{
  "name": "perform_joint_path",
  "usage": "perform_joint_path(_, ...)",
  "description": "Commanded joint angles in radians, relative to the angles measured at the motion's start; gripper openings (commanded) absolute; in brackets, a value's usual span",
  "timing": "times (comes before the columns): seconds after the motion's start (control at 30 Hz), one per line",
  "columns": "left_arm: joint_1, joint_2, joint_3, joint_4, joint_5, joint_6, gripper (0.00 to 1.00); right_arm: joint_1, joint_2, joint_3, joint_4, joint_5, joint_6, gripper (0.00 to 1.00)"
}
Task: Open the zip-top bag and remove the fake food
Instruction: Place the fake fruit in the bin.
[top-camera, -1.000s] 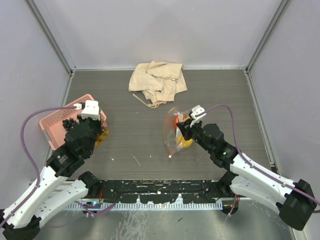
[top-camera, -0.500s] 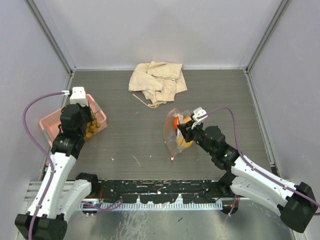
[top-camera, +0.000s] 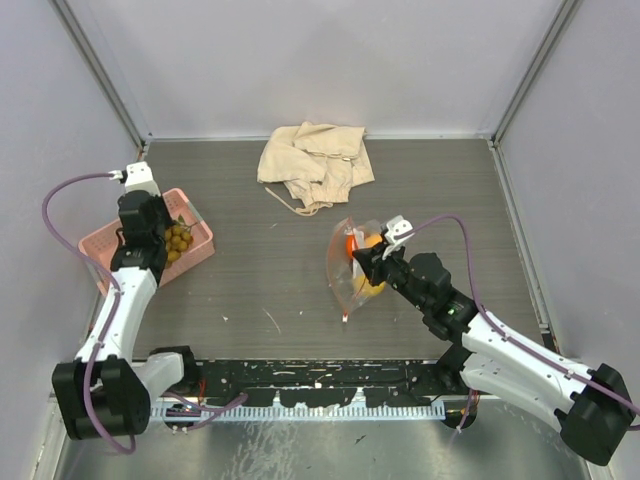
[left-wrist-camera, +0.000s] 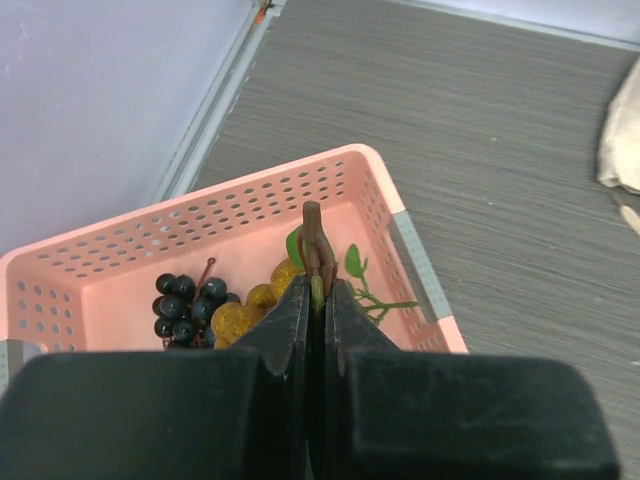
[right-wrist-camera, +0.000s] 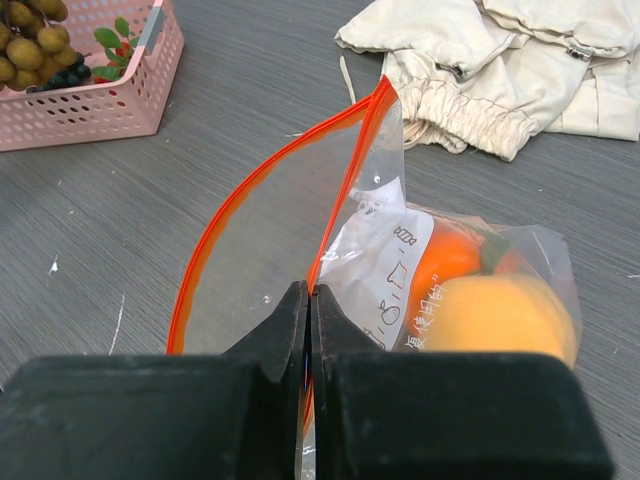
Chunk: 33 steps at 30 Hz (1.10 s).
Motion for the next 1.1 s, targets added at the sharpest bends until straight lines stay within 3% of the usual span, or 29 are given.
perform_joint_path(0.0,0.029,0.055,0.045,0.122,-0.085,-0.03,0.0,0.002,0.009,-0.003,0.075,-0.02,0.014,0.01)
perform_joint_path(0.23,0.047,0.114,0.062,0.135,-0.203,-0.097,0.01,0.001,0.002,-0.01,0.078,-0.024,0.015,0.01)
perform_joint_path(0.4,0.047,0.168,0.101,0.065,-0.362,-0.22,0.19,0.001,0.0,-0.015,0.078,-0.026,0.017,0.01)
perform_joint_path(0.47,0.047,0.184,0.116,0.024,-0.424,-0.273,0.41,0.0,-0.002,-0.015,0.077,-0.026,0.017,0.01)
perform_joint_path(0.6,0.047,0.199,0.135,-0.037,-0.494,-0.329,0.99,0.001,-0.008,-0.017,0.075,-0.026,0.017,0.01)
perform_joint_path(0.9,0.047,0.132,0.151,-0.119,-0.433,-0.419,0.98,0.0,-0.008,-0.02,0.07,-0.024,0.017,0.01)
perform_joint_path(1.07,0.047,0.05,0.119,-0.132,-0.282,-0.479,0.98,0.0,-0.01,-0.02,0.068,-0.021,0.019,0.01)
